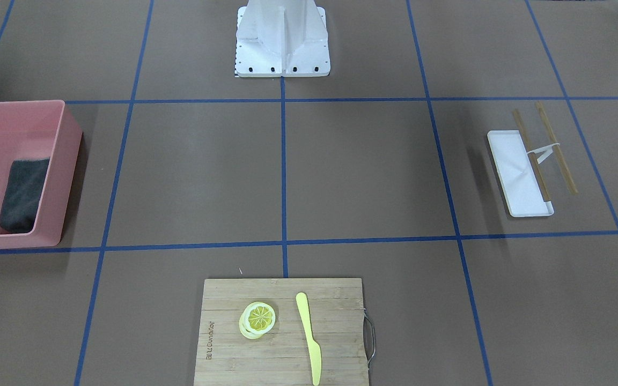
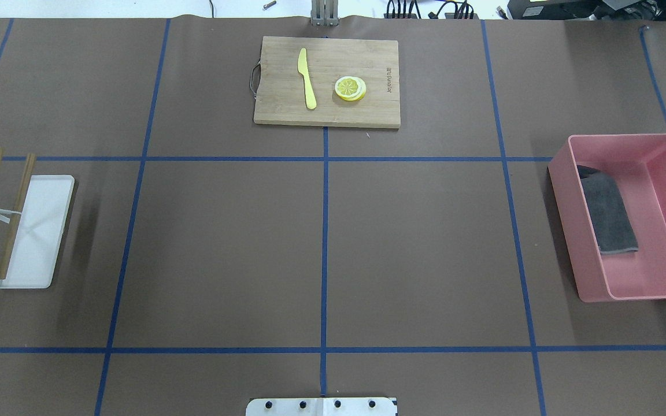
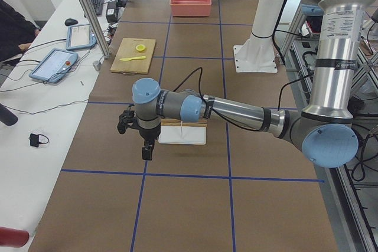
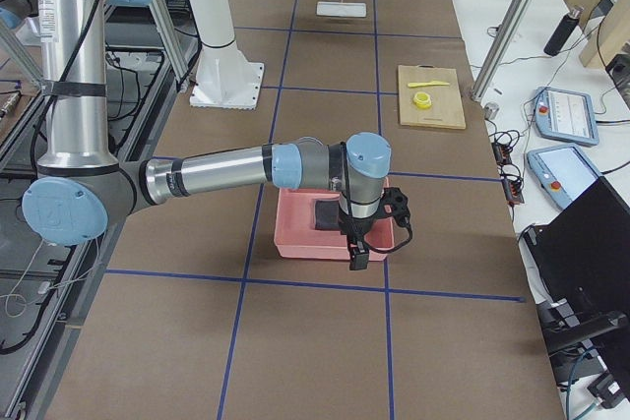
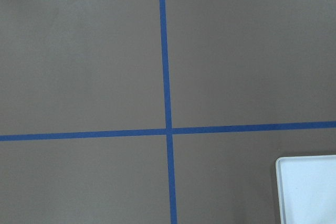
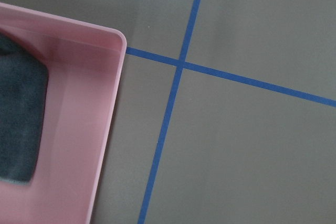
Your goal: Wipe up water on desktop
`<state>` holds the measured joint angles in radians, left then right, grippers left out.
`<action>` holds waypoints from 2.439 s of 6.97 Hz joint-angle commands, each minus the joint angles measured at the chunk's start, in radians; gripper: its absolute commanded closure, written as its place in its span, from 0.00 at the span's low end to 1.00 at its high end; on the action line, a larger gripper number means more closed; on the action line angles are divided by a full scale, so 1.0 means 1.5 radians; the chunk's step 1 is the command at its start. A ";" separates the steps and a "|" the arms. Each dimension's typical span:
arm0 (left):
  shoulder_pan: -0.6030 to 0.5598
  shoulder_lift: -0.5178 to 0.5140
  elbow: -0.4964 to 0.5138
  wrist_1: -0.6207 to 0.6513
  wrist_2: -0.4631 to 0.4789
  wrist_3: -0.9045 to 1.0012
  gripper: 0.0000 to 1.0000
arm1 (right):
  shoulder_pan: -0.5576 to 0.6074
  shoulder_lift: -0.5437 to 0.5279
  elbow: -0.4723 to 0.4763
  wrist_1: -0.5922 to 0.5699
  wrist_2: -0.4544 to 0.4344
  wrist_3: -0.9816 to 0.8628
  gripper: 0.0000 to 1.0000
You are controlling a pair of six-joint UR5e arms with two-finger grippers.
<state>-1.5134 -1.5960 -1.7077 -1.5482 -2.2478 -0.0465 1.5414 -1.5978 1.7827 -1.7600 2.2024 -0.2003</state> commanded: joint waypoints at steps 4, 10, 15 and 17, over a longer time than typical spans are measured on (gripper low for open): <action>-0.060 0.065 0.014 -0.006 -0.028 0.068 0.02 | 0.022 0.026 -0.072 0.038 0.019 0.051 0.00; -0.058 0.061 0.041 -0.010 -0.042 0.068 0.02 | 0.068 0.038 -0.077 -0.027 0.107 0.051 0.00; -0.058 0.061 0.044 -0.012 -0.042 0.068 0.02 | 0.068 0.024 -0.086 -0.017 0.089 0.046 0.00; -0.058 0.061 0.044 -0.012 -0.042 0.068 0.02 | 0.068 0.023 -0.085 -0.018 0.089 0.049 0.00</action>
<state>-1.5999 -1.5041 -1.6429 -1.5660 -2.3102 0.0551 1.6429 -1.5625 1.6549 -1.7868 2.3363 -0.1292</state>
